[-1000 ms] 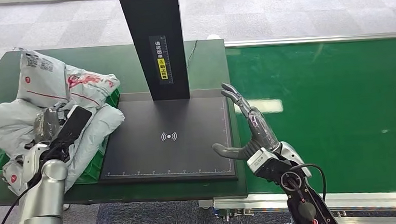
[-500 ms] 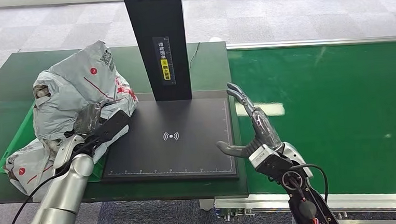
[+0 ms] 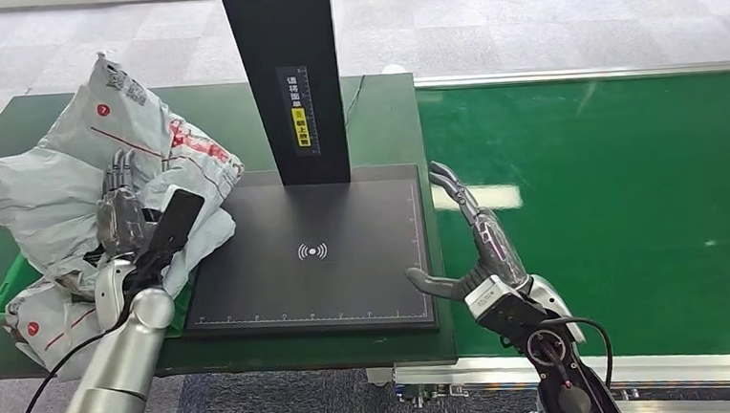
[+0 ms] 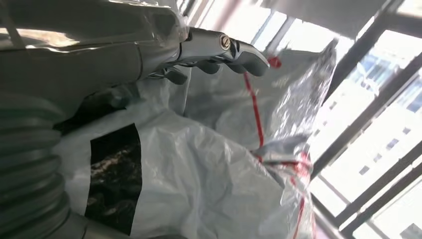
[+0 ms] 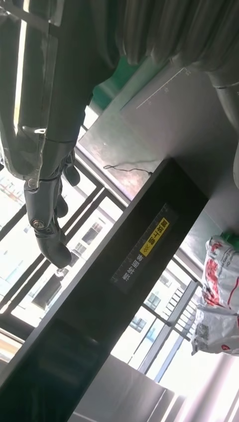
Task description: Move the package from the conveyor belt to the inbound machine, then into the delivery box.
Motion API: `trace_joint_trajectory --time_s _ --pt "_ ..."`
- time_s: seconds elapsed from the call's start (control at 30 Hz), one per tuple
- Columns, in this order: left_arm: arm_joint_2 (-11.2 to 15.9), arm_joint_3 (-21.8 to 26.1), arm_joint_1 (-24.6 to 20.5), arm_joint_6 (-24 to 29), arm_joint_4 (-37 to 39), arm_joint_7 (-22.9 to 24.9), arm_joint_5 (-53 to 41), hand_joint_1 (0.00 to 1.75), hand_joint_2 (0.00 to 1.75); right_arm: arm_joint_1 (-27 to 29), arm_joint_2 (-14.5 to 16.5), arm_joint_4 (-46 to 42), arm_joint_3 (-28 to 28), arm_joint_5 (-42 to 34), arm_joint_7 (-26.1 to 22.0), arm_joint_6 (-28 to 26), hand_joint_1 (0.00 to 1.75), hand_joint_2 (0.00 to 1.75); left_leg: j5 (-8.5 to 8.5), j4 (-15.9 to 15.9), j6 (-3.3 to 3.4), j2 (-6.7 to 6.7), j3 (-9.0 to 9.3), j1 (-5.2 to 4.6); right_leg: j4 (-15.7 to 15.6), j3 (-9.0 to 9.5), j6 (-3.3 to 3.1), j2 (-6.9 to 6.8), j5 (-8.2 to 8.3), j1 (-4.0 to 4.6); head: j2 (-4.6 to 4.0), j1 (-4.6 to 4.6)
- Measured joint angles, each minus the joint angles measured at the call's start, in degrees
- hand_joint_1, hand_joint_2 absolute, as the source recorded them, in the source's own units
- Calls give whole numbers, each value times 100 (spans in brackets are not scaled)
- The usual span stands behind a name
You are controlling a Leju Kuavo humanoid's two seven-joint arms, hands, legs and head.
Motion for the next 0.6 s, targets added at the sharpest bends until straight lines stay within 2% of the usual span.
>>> trace_joint_trajectory --time_s 0.1,0.23,0.37,0.43,0.5,0.6 --pt "-72 134 114 642 -221 -317 129 0 0 -8 4 1 5 -3 -1 -2 0 175 0 0 0 0 -6 0 0 -7 0 1 0 0 0 -1" --pt "-243 278 318 1140 -727 -1237 648 0 175 -65 5 31 22 -39 -22 -28 0 175 -1 0 0 0 -18 1 0 -15 0 0 0 0 0 -1" --pt "-600 457 668 1247 -1617 -2928 1350 0 175 -162 7 102 91 -115 -87 -57 0 175 -2 0 0 1 -23 0 0 -19 0 1 0 0 0 0" --pt "-809 538 867 1256 -2123 -3561 1654 0 175 -223 7 156 146 -157 -118 -90 0 175 -3 0 0 1 -24 -1 0 -21 1 1 -1 -1 0 0" --pt "-966 542 1044 1259 -2551 -3766 1833 0 175 -284 7 214 193 -191 -144 -114 0 175 -4 0 0 1 -26 -1 -1 -22 1 0 -1 -1 0 0" --pt "-1109 508 1210 1250 -2993 -3809 2033 0 175 -350 7 290 246 -226 -168 -132 0 175 -4 0 0 0 -26 0 -1 -23 1 0 -1 0 0 -1"
